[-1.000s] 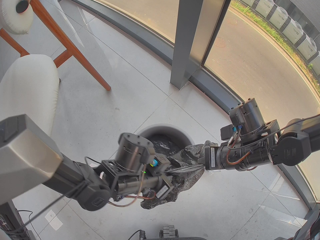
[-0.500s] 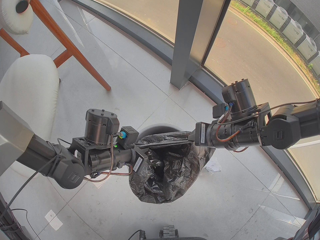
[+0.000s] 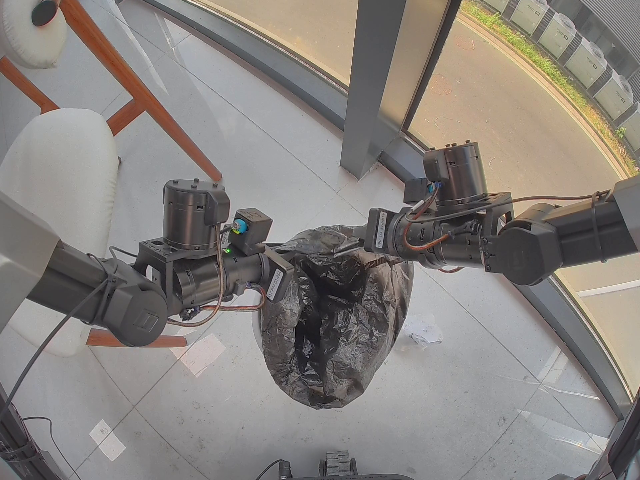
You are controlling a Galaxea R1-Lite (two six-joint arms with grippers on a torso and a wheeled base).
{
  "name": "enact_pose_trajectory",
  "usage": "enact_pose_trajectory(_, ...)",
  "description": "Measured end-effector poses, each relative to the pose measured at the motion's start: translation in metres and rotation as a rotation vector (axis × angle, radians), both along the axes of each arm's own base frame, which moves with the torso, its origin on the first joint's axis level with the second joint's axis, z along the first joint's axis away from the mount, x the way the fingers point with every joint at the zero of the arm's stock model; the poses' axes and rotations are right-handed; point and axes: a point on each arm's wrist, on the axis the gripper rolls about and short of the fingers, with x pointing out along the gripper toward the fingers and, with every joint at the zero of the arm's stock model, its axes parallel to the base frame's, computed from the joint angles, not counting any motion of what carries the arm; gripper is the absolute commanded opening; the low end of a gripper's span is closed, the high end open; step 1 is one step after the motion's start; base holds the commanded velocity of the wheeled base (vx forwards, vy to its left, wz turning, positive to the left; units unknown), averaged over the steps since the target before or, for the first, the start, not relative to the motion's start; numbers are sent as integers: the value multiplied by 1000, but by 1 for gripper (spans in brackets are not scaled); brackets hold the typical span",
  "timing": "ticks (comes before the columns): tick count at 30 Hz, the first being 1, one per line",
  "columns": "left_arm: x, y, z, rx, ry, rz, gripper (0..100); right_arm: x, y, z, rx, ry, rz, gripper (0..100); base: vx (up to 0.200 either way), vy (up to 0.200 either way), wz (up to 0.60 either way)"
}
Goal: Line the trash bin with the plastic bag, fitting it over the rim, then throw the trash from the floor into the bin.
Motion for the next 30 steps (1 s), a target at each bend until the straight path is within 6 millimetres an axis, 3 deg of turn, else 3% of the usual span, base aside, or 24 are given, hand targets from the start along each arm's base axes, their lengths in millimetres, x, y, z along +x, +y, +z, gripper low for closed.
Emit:
enact_pose_trajectory(8,9,2,-5,6,4,16,0,24,-16,-13,-62,-18,-30,100,0,0,0)
enact_pose_trajectory(16,22,13,-9,14,3,53,0,3,-24,6,-36,-31,0,100,0,0,0)
enact_pose_trajectory(17,24,14,-8,12,-1,60,100,-2,-25,11,-27,-37,7,100,0,0,0)
enact_pose_trajectory(25,38,24,-4,-6,-16,89,100,-40,-40,47,48,-73,52,100,0,0,0)
enact_pose_trajectory(30,37,44,-22,18,47,85,100,-60,-53,54,56,-77,56,100,0,0,0)
